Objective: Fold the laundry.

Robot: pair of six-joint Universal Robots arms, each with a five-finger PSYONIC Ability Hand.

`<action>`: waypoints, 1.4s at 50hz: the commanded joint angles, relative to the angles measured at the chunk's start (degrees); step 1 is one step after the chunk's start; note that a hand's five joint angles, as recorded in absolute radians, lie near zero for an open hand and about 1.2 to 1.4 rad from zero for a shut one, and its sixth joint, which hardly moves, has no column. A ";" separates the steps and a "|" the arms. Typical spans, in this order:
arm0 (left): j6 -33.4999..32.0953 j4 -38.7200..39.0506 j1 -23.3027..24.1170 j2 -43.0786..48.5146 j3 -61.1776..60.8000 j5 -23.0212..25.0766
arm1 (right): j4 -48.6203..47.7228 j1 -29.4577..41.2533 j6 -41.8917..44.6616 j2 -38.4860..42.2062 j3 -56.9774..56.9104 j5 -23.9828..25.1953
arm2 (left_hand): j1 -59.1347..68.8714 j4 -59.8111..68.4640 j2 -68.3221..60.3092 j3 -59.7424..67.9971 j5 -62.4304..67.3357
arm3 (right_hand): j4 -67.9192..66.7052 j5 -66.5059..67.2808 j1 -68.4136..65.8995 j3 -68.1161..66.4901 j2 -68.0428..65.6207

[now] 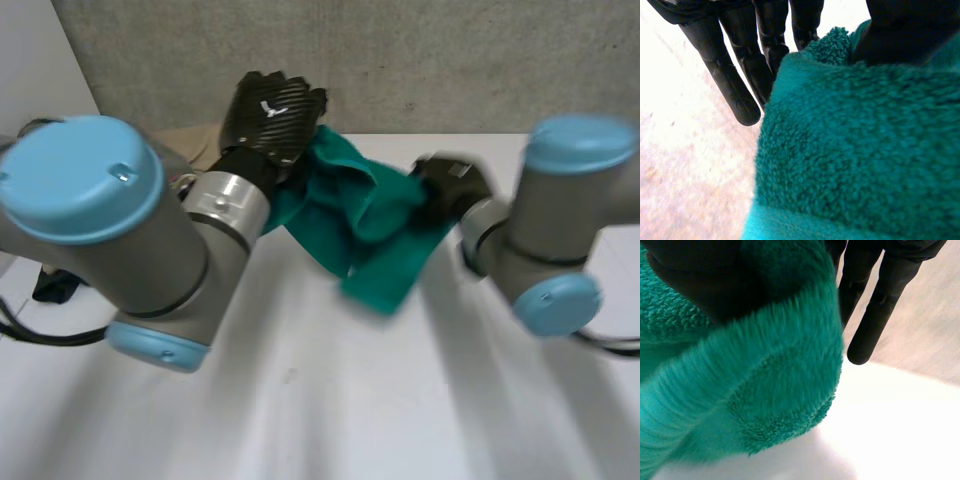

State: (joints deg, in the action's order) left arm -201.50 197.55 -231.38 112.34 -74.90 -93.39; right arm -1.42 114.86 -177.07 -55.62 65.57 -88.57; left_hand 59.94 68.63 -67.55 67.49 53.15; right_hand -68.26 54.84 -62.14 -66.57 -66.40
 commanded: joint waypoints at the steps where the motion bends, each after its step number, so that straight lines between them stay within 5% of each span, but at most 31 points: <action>1: 1.54 -5.77 -2.67 -1.51 -5.16 0.32 | -4.03 -1.49 25.02 -3.80 -1.40 -0.12 | 20.06 11.37 -12.45 12.51 16.85 | -11.74 15.16 -17.86 -13.43 -13.60; 8: 7.16 -6.92 -2.85 3.66 -8.59 0.41 | -4.12 -0.43 27.65 5.94 -6.05 5.15 | 20.06 11.37 -12.45 12.51 16.85 | -11.74 15.16 -17.86 -13.43 -13.60; 15: 8.84 -7.01 -2.59 8.43 -8.59 0.41 | -4.64 -0.08 32.40 11.67 -7.38 5.25 | 20.06 11.37 -12.45 12.51 16.85 | -11.13 14.55 -17.25 -12.82 -12.99; 19: 8.93 -7.01 -2.50 8.25 -8.50 0.23 | -4.65 -0.08 32.67 11.32 -7.30 5.16 | 20.06 11.37 -12.45 12.51 16.85 | 51.63 -48.21 45.51 49.94 49.77; 20: 8.93 -6.92 -2.50 7.90 -8.50 0.14 | -4.47 -0.16 32.58 9.93 -6.77 4.98 | 16.42 7.73 -8.81 8.86 13.21 | 58.26 -54.84 52.14 56.57 56.40; 33: 8.93 -7.01 -2.59 2.19 -9.73 0.23 | 3.33 -7.28 27.75 -9.68 9.04 4.72 | 14.03 5.34 -6.42 6.47 10.82 | 58.26 -54.84 52.14 56.57 56.40; 41: 8.93 -7.01 -2.50 0.78 -9.91 0.32 | 17.67 -11.77 22.21 -11.36 17.48 6.04 | 13.69 5.00 -6.08 6.14 10.48 | 33.29 -29.87 27.17 31.60 31.43; 54: 8.93 -7.01 -2.68 1.13 -9.91 0.32 | -1.11 -12.56 22.38 -0.47 18.38 10.26 | 11.50 2.82 -3.90 3.95 8.29 | 45.55 -42.13 39.42 43.85 43.68; 70: 8.67 -7.01 -4.34 0.52 -9.82 0.41 | -8.42 -12.21 30.03 10.44 6.95 9.46 | 12.51 3.83 -4.90 4.96 9.30 | 37.67 -34.25 31.55 35.98 35.81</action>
State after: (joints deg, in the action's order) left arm -192.76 190.56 -234.91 112.89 -84.74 -93.10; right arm -7.90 102.60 -150.56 -47.94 75.73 -79.10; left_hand 60.83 63.04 -63.04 63.07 55.11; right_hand -22.94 13.33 -23.94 -23.23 -23.70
